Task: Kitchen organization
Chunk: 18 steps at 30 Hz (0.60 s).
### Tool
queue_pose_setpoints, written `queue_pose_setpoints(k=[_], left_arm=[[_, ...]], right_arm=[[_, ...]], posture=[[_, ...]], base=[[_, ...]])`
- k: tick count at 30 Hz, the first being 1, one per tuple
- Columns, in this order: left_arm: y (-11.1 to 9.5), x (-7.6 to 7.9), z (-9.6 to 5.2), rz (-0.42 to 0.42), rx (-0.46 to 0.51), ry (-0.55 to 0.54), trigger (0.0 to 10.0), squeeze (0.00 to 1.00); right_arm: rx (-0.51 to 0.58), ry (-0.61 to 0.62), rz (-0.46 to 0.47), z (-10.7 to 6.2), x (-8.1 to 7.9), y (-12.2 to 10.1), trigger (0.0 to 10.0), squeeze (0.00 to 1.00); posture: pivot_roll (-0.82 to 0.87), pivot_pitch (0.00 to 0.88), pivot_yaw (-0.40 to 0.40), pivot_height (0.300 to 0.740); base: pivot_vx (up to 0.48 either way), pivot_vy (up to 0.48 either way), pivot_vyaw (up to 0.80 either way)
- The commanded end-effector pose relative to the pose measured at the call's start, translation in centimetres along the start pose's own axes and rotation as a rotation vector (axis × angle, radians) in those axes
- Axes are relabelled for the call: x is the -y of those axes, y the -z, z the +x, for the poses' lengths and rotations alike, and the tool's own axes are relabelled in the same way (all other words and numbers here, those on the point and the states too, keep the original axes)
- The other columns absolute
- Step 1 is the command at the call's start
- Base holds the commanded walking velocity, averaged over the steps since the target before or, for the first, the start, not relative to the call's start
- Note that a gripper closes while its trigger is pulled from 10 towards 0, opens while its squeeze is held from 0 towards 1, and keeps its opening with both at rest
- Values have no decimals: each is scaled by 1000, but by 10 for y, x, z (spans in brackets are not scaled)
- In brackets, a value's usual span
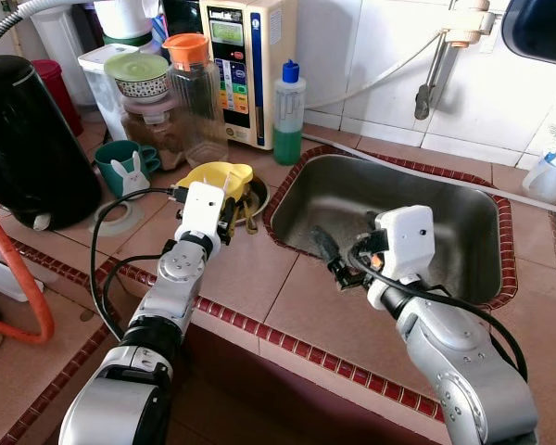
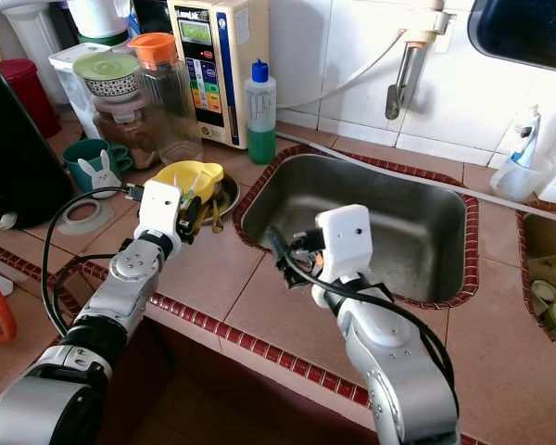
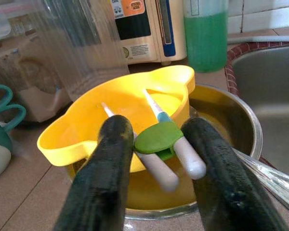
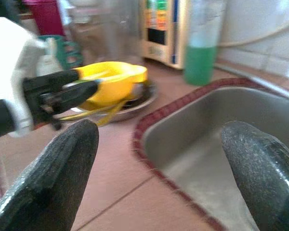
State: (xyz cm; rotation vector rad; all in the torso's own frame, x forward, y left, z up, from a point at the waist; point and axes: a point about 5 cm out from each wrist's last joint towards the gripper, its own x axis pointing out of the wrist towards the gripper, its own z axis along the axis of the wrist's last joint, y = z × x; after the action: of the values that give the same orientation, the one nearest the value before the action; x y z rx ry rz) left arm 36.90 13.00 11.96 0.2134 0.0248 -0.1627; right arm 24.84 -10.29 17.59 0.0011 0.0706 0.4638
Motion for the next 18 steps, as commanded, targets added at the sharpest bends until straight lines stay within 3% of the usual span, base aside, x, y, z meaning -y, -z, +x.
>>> queue_pose_setpoints(k=[1,6,18], left_arm=[[-8,-2,4,23,25,-3,0,0],[-8,-2,4,22,28,-1,0,0],[-13,-6,5,33,59,-24,0,0]], right_arm=[[22,-33,9,-3,-5,-5,10000,0],[32,-140,52,-6,-16,-7,10000,0],[33,-120,62,-5,-13,-8,10000,0]], posture=[[32,31,27,740],[32,31,28,740],[37,32,30,740]], base=[[0,0,0],[0,0,0],[0,0,0]])
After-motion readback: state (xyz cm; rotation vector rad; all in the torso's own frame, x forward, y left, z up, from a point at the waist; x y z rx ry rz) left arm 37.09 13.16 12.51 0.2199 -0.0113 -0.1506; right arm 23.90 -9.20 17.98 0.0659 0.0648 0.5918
